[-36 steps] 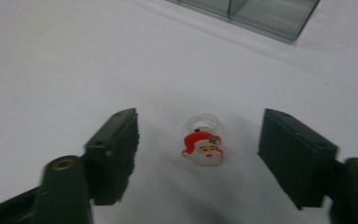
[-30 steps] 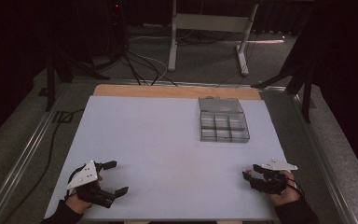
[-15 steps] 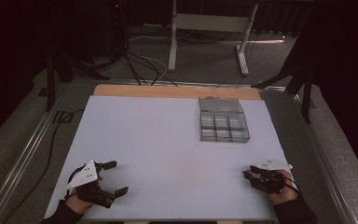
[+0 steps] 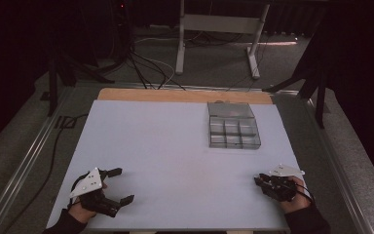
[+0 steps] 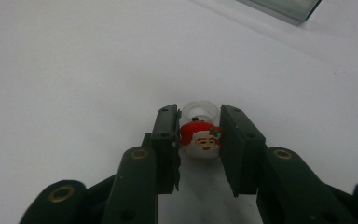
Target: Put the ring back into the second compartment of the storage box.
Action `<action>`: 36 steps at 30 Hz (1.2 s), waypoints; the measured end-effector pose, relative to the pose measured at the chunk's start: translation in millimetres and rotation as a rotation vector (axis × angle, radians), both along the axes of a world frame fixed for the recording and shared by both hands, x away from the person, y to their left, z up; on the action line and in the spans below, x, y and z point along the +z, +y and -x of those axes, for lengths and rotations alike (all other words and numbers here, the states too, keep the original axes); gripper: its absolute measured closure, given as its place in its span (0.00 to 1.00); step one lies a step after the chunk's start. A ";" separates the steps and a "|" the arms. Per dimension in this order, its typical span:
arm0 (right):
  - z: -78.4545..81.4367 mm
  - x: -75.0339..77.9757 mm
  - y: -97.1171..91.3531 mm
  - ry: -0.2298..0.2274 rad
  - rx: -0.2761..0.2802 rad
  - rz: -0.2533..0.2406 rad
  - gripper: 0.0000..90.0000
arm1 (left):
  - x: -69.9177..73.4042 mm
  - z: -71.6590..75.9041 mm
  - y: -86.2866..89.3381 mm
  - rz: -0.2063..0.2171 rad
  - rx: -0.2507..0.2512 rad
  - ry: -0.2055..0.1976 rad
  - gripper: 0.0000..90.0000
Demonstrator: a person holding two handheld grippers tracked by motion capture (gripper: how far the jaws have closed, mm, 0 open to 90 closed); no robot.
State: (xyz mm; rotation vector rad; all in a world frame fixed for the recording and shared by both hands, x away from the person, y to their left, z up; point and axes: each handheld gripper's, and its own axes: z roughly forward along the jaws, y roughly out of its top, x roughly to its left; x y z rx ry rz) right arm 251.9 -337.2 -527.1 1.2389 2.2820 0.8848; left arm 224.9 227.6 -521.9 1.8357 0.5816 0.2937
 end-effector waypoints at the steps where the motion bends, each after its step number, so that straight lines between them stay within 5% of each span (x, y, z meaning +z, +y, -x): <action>1: 0.0 0.2 0.2 0.000 -0.001 0.000 0.77 | -0.1 -0.1 0.1 -0.001 0.000 0.001 0.00; 13: 1.6 4.9 0.2 -0.014 -0.039 -0.018 0.80 | 0.0 -0.5 0.2 0.002 0.002 0.001 0.00; 36: 5.0 14.4 11.4 0.006 -0.027 -0.062 0.80 | -0.5 -1.1 0.2 0.003 0.003 0.003 0.00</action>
